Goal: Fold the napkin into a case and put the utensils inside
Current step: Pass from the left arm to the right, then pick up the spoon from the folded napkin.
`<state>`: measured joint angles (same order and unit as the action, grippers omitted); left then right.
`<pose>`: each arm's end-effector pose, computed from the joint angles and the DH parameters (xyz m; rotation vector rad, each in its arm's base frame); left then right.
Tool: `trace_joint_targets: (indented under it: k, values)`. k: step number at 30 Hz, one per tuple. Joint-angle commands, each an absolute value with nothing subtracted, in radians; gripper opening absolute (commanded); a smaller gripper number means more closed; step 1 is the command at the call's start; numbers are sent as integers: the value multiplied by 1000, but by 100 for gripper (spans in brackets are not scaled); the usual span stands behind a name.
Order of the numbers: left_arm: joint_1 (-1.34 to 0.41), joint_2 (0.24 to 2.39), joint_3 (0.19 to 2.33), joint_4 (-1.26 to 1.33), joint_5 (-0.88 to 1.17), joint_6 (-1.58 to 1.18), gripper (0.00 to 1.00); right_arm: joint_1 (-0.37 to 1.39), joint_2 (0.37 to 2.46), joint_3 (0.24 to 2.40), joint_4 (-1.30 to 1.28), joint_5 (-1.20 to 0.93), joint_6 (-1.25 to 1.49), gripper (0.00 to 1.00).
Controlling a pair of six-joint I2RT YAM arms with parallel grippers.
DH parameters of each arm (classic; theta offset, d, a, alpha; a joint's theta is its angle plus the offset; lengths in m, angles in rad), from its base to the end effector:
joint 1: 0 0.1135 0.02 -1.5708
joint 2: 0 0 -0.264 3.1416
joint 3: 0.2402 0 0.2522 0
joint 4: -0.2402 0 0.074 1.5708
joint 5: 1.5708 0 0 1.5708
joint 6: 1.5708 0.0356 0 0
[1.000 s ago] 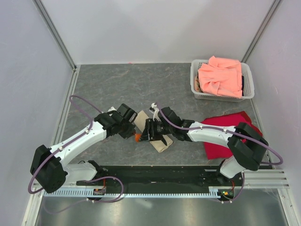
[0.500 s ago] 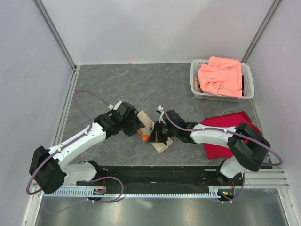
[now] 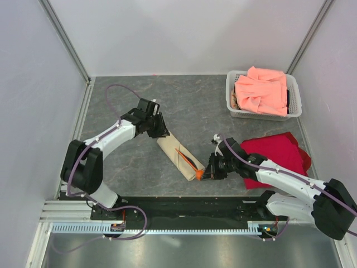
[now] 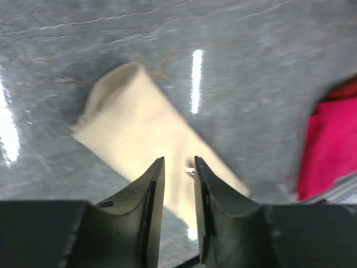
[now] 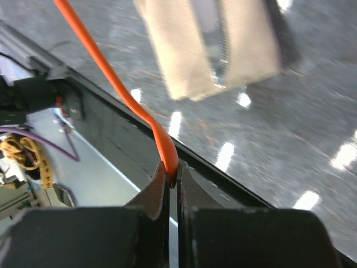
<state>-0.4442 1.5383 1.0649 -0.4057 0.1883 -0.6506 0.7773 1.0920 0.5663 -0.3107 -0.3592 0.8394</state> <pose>0.2918 -0.1462 0.2352 -0.1771 2.5559 -0.6867 0.1425 0.1578 0.1971 -0.1038 2.6828 1.0808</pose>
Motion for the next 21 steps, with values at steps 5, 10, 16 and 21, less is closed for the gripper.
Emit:
trace_joint_targets:
  k: [5,10,16,21]
  values:
    - [-423,1657,1140,-391,181,-499,31,710,1103,532,-482,-379,737,0]
    - [-417,1687,1155,-394,154,-492,31,701,1170,558,-492,-385,707,0]
    - [-416,1721,1158,-387,137,-498,28,693,1253,635,-528,-400,675,0]
    - [-417,1732,1126,-357,132,-509,27,686,1301,713,-601,-402,640,0]
